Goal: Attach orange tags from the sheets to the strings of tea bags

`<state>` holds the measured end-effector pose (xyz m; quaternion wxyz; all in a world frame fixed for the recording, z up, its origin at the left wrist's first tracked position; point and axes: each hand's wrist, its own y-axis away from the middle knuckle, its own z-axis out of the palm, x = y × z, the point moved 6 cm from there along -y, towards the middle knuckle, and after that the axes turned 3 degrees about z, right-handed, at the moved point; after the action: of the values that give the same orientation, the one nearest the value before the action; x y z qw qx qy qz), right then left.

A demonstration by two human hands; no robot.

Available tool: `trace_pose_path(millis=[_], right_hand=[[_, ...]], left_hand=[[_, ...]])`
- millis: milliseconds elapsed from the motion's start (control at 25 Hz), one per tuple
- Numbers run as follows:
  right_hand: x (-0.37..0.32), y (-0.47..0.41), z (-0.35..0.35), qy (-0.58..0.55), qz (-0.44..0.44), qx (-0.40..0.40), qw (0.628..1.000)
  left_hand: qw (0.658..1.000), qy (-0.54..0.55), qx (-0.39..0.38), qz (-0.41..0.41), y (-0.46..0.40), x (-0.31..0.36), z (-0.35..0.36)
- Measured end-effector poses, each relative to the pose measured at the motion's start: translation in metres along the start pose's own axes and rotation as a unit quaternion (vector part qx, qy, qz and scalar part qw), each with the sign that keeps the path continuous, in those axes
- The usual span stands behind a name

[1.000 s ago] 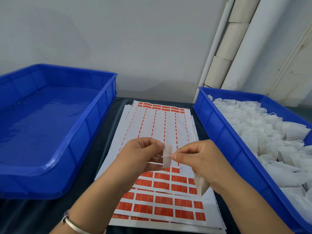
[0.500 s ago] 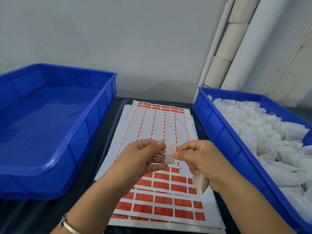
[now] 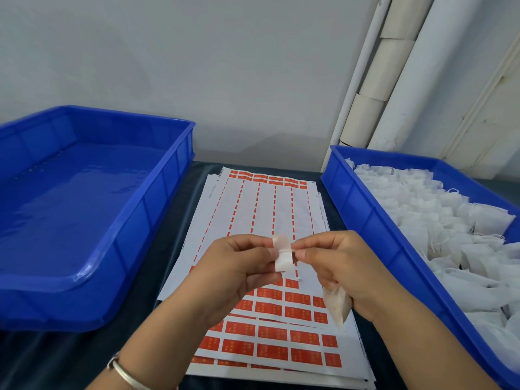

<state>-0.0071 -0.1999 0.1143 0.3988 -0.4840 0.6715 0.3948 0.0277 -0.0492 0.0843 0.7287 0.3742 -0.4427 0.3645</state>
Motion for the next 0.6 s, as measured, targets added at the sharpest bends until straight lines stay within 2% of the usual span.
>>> trace_pose_path(millis=[120,280,440,600], right_hand=[[0.001,0.002,0.001,-0.012,-0.019,-0.013,1.000],[0.003,0.004,0.007,-0.007,-0.040,-0.033,0.999],[0.009,0.004,0.008,-0.016,-0.020,-0.026,0.999],[0.015,0.005,0.009,-0.062,-0.015,0.027,0.998]], left_hand=[[0.996,0.078,-0.023,-0.037,0.000,-0.005,0.002],[0.989,0.128,-0.036,-0.067,0.000,-0.010,0.006],[0.996,0.053,0.005,-0.070,-0.002,-0.015,0.003],[0.996,0.043,0.025,-0.071,-0.004,-0.020,0.003]])
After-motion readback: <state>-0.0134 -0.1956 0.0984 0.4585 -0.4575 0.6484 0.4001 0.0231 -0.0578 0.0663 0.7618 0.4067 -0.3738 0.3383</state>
